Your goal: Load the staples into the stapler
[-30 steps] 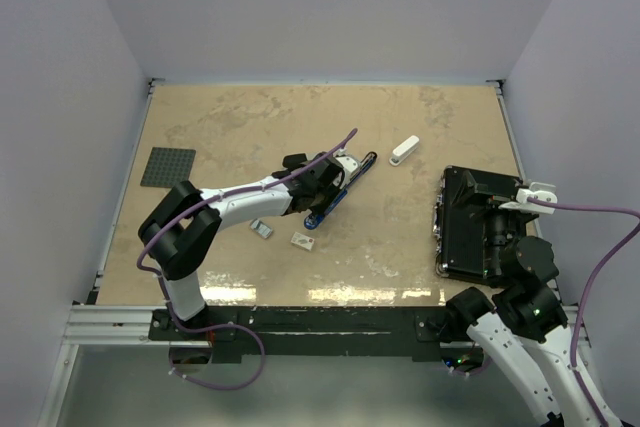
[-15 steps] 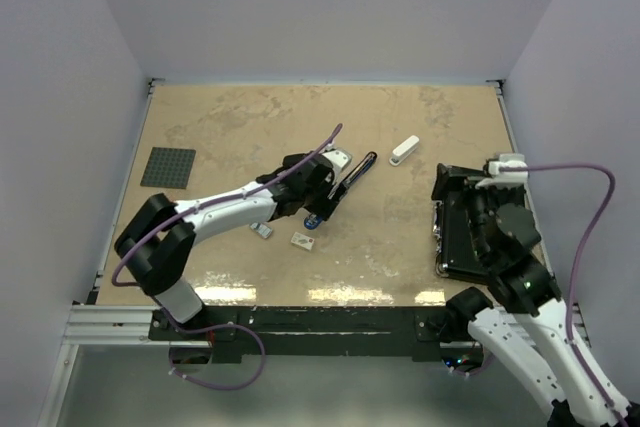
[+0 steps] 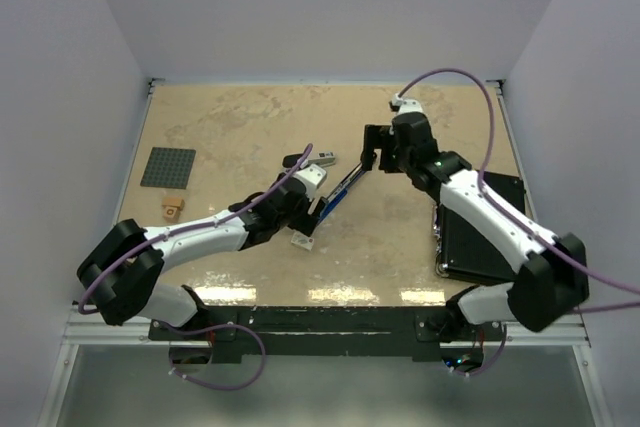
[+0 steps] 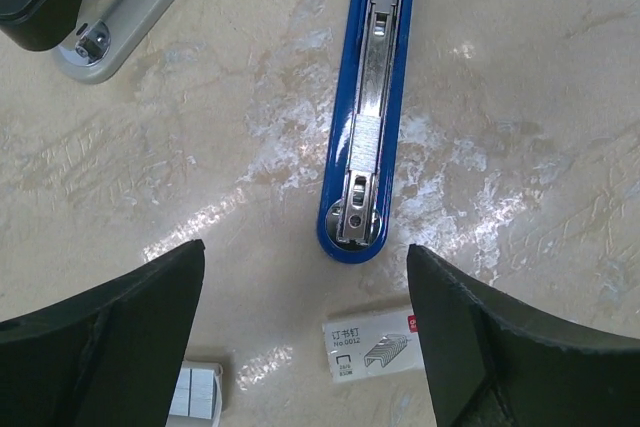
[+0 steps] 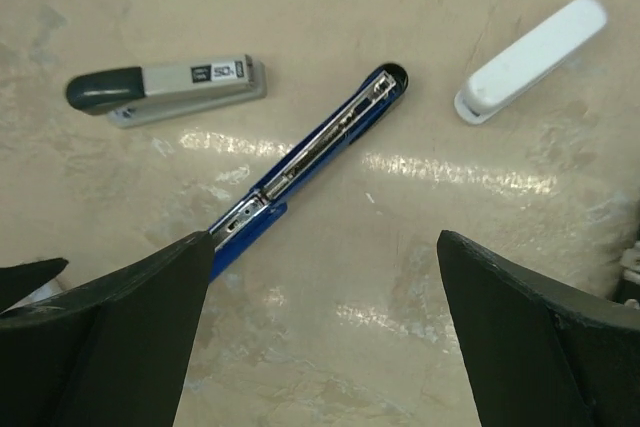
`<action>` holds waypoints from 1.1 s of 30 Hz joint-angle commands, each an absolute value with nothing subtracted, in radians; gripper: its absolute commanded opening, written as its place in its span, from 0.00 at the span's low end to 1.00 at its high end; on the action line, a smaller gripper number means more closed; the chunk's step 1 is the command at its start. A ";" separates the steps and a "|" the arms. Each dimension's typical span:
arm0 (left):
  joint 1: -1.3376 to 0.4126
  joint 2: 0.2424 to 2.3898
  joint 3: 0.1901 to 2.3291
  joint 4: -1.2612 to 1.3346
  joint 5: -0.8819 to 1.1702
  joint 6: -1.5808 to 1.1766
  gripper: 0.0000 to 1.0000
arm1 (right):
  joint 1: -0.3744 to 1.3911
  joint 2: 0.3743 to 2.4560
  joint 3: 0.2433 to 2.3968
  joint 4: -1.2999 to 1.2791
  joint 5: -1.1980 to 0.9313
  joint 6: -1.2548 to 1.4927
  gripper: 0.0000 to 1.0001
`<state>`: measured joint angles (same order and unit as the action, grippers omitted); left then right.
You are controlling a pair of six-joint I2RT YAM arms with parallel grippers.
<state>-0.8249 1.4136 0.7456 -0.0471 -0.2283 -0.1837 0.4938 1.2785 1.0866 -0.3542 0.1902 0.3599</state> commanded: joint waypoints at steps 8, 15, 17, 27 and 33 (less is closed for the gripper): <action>-0.821 1.448 0.720 0.129 -0.175 -0.212 0.78 | 0.495 1.745 1.339 -0.400 0.365 0.672 0.88; -0.825 1.476 0.700 0.172 -0.140 -0.238 0.77 | 0.497 1.936 1.482 -0.468 0.506 0.798 0.72; -0.828 1.489 0.693 0.187 -0.141 -0.247 0.78 | 0.497 1.960 1.508 -0.483 0.546 0.821 0.68; -0.900 1.555 0.716 0.149 -0.276 -0.232 0.68 | 0.495 2.059 1.505 -0.445 0.560 0.865 0.56; -0.882 1.566 0.721 0.164 -0.296 -0.252 0.65 | 0.489 2.082 1.489 -0.411 0.555 0.854 0.48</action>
<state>-0.8967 1.5570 0.7048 0.1123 -0.2520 -0.2260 0.4934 2.0769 1.4788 -0.4477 0.5106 0.8303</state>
